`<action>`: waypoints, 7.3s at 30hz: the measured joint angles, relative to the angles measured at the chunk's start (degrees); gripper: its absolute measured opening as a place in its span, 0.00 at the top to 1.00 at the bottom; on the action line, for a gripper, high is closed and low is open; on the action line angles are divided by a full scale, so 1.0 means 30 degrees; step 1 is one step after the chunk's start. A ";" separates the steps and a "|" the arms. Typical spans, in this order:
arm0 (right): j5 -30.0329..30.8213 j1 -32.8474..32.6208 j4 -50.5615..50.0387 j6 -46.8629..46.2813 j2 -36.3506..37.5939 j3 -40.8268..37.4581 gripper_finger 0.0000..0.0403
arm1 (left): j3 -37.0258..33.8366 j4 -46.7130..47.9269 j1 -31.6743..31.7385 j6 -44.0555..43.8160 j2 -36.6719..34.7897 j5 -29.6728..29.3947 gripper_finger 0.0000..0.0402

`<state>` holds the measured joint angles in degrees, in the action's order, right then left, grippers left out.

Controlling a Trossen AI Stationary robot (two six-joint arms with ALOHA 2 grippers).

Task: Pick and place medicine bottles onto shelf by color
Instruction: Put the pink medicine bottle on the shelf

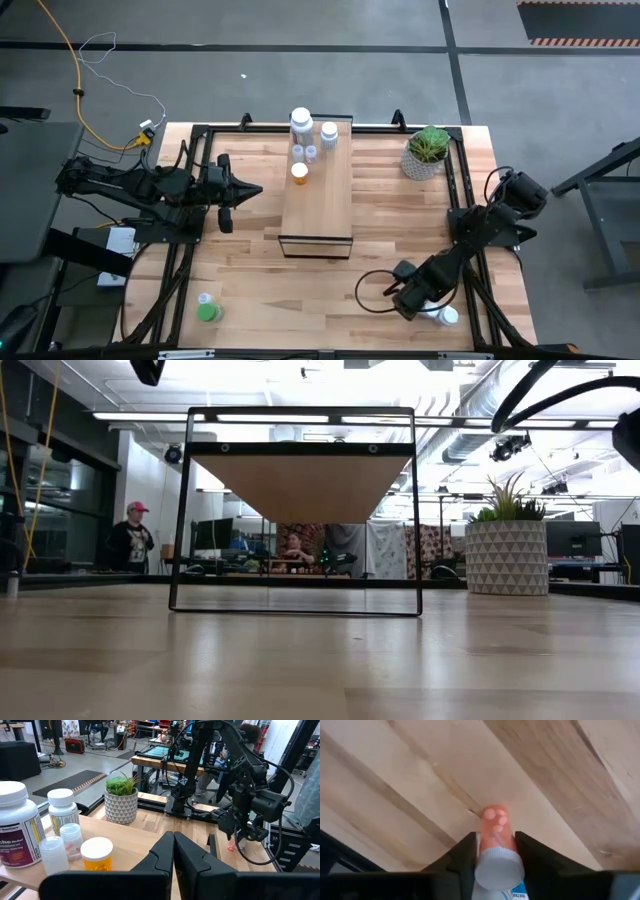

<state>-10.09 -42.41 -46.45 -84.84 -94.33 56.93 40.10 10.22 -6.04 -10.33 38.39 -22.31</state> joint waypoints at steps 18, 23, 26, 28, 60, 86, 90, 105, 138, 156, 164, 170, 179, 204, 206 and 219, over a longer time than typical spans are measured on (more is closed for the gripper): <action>0.6148 0.1501 -0.1869 0.3725 0.7486 0.0000 0.76 | 0.0000 -0.0051 0.0000 -0.0003 0.0000 -0.0372 1.00; 0.6462 0.4216 -0.0193 0.7556 0.9087 0.1014 0.77 | 0.0000 -0.0058 0.0000 -0.0007 0.0000 -0.0370 1.00; 0.6747 0.6045 -0.0668 1.1271 0.8748 0.3570 0.77 | 0.0000 -0.0058 0.0005 -0.0007 0.0000 -0.0364 1.00; 0.7325 0.7194 -0.1155 1.3744 0.8094 0.5505 0.77 | 0.0000 -0.0058 0.0000 -0.0007 0.0000 -0.0364 1.00; 0.5202 1.3462 -0.3151 2.5215 -0.1033 1.5489 0.74 | 0.1843 -0.1348 -0.0007 0.1325 0.4382 0.1229 0.52; 0.2713 1.2831 -0.1828 2.6447 -0.1007 1.5467 0.74 | 0.8014 -0.1027 0.0372 0.0947 1.4637 -0.0270 0.20; 0.2718 1.2814 -0.1818 2.6450 -0.1004 1.5467 0.74 | 0.8014 -0.0703 0.0386 0.0250 1.4630 -0.0273 0.26; 0.2734 1.2828 -0.1796 2.6986 -0.0996 1.5461 0.74 | 0.8014 -0.0342 0.0386 0.0197 1.4630 0.0438 0.81; 0.2560 1.4445 -0.4943 2.7830 0.0545 1.7683 0.30 | 0.7977 -0.0182 0.0386 0.0698 1.4419 -0.0480 0.79; 0.0969 1.3586 1.8408 2.0735 0.7295 0.0672 0.30 | 0.4702 -0.7019 0.0386 -0.0497 1.0568 -0.0699 0.79; 0.0984 1.3579 2.0111 2.1685 0.6864 0.0743 0.30 | 0.3609 -1.0366 0.0393 -0.1007 1.0866 -0.0756 0.77; 0.0991 1.3630 2.1476 2.1786 0.6683 0.0787 0.30 | 0.3606 -1.0375 0.0401 -0.1005 1.0972 -0.0787 0.78; 0.1916 1.3630 2.3832 2.1364 0.6109 0.0800 0.30 | 0.3606 -1.0810 0.0401 -0.1027 1.1315 -0.0848 0.78; 0.3643 1.4395 2.5284 2.1229 0.5451 0.0750 0.30 | 0.3643 -1.3529 0.0554 0.0706 1.1164 -0.0889 0.78; 0.3650 1.4432 2.5278 2.1077 0.5451 0.0750 0.30 | 0.3643 -1.3536 0.0554 0.0828 1.1183 -0.0926 0.78; 0.2066 1.5120 2.5571 1.9853 0.5432 0.0780 0.30 | 0.3636 -1.4005 0.0702 0.0775 1.1277 -0.1035 0.78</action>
<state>-3.89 2.95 30.27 -25.28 -78.03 59.27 51.00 -31.80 -3.94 -8.00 72.22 -25.41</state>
